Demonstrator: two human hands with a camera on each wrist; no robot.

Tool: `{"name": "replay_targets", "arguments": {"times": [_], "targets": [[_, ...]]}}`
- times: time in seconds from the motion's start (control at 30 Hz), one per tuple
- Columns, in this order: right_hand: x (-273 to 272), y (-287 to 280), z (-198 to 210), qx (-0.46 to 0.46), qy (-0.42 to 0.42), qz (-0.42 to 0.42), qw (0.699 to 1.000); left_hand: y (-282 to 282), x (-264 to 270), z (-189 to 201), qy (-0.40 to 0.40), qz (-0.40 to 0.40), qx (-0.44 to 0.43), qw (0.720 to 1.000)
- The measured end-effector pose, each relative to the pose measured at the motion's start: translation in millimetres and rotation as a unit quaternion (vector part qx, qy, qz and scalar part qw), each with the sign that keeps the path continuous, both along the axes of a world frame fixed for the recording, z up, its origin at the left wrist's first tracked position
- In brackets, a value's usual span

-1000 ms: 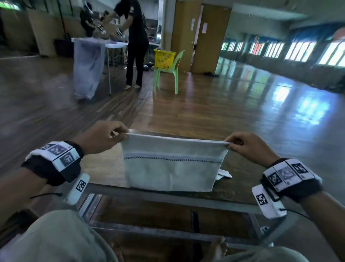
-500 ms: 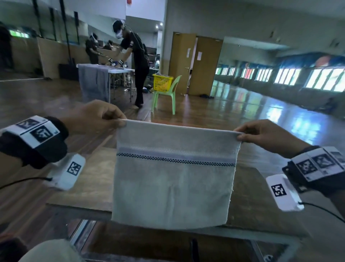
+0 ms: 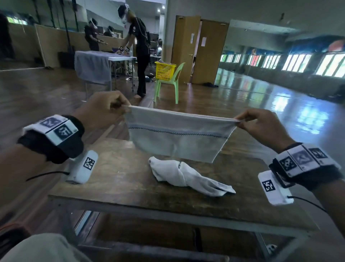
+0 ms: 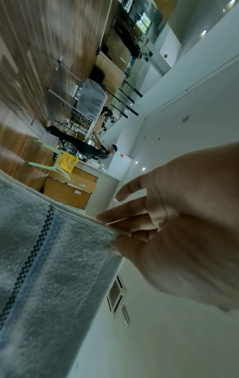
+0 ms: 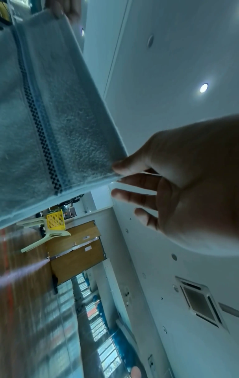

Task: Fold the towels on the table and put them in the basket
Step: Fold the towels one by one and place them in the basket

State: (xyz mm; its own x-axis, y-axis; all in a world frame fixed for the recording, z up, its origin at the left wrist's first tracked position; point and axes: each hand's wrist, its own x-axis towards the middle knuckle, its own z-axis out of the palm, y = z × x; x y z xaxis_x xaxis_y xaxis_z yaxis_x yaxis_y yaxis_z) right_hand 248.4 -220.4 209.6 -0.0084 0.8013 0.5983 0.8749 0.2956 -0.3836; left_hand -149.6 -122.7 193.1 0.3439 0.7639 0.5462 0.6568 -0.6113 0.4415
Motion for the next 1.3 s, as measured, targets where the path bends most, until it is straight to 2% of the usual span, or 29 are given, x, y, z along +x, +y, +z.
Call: {"name": "replay_targets", "arguments": {"times": [0.13,0.27,0.4,0.53,0.67,0.9,1.1,1.3], "targets": [[13,-13,-43,-0.124,-0.03,0.023,0.992,-21,-10,-37,0.056,-0.054,-0.115,0.99],[18,-28,-97,-0.28,-0.085,0.075,0.953,-39,-14,-99,0.168,-0.105,-0.256,0.946],[22,-26,-150,-0.362,-0.064,0.081,0.926,-45,-7,-151,0.217,-0.115,-0.313,0.917],[22,-13,-185,-0.374,-0.001,0.08,0.924,-36,-3,-180,0.226,-0.091,-0.315,0.918],[23,11,-209,-0.346,0.017,0.061,0.936,-16,0,-202,0.171,-0.06,-0.326,0.928],[16,73,-227,-0.283,0.084,0.005,0.955,39,8,-224,0.166,-0.021,-0.278,0.946],[19,112,-235,-0.283,0.078,-0.006,0.956,72,15,-240,0.159,-0.008,-0.286,0.945],[22,126,-252,-0.306,0.064,-0.007,0.95,79,18,-259,0.164,-0.01,-0.295,0.941]]}}
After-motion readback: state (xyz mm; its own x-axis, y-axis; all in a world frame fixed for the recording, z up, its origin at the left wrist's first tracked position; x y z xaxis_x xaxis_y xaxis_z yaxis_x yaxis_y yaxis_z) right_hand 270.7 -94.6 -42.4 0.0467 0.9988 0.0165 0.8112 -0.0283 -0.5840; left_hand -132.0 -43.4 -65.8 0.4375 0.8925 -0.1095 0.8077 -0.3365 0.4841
